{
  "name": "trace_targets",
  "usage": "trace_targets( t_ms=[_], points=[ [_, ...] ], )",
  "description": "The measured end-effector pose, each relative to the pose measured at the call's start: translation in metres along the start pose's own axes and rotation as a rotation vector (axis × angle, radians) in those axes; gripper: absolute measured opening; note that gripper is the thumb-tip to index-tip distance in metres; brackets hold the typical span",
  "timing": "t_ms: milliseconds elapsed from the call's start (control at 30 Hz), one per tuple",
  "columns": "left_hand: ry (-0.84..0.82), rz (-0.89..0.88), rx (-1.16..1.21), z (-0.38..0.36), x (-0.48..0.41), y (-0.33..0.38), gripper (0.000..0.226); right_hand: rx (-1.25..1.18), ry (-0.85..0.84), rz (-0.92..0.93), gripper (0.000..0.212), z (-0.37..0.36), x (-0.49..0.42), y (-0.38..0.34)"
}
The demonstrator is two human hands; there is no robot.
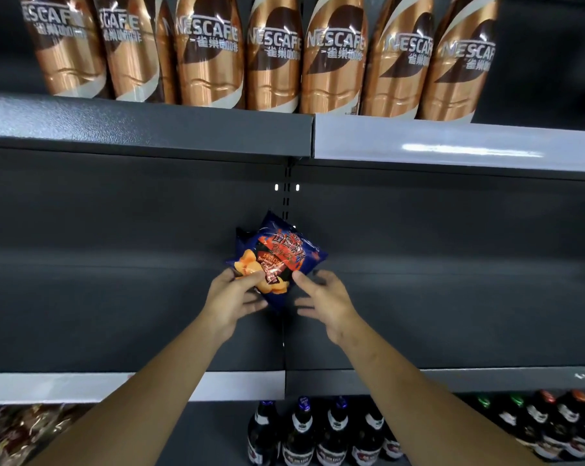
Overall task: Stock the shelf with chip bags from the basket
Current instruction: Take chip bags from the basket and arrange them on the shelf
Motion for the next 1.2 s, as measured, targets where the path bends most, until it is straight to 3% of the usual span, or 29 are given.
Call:
trace_targets(
  t_ms=[100,167,300,400,500,600,900,1000,1133,1200],
  points=[
    [-0.014,0.026,0.003,0.0,-0.004,-0.006,0.04,0.01,0.014,0.046,0.028,-0.009,-0.005,0.006],
    [0.014,0.018,-0.035,0.005,-0.008,-0.008,0.049,0.049,0.045,0.071,0.016,-0.014,-0.01,0.006],
    [0.237,-0.111,-0.302,0.021,-0.019,-0.012,0.077,0.182,0.098,0.122,0.017,-0.019,-0.023,0.01],
    [0.377,-0.243,-0.593,0.035,-0.027,-0.015,0.059,0.237,0.087,0.135,0.021,-0.025,-0.03,0.015],
    [0.386,-0.241,-0.618,0.043,-0.036,-0.02,0.031,0.281,0.079,0.144,0.027,-0.028,-0.037,0.022],
    [0.399,-0.23,-0.68,0.045,-0.04,-0.022,0.019,0.338,0.062,0.152,0.034,-0.032,-0.046,0.028],
    [0.427,-0.173,-0.82,0.051,-0.05,-0.026,0.031,0.399,0.026,0.064,0.044,-0.043,-0.065,0.052],
    [0.406,-0.168,-0.81,0.052,-0.051,-0.026,0.034,0.427,0.046,0.07,0.036,-0.038,-0.063,0.051],
    [0.377,-0.22,-0.65,0.054,-0.043,-0.022,0.042,0.333,0.082,0.077,0.038,-0.028,-0.054,0.041],
    [0.419,-0.261,-0.569,0.054,-0.035,-0.014,0.033,0.261,0.137,0.079,0.036,-0.02,-0.048,0.034]
  ],
)
Point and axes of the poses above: each hand's wrist, its own x-axis away from the middle knuckle, its own z-axis out of the back of the hand, y = z × x, the point moved 3 cm from there along -x, towards the middle knuckle, and after that the axes turned 10 degrees about z, right-handed, at the moved point
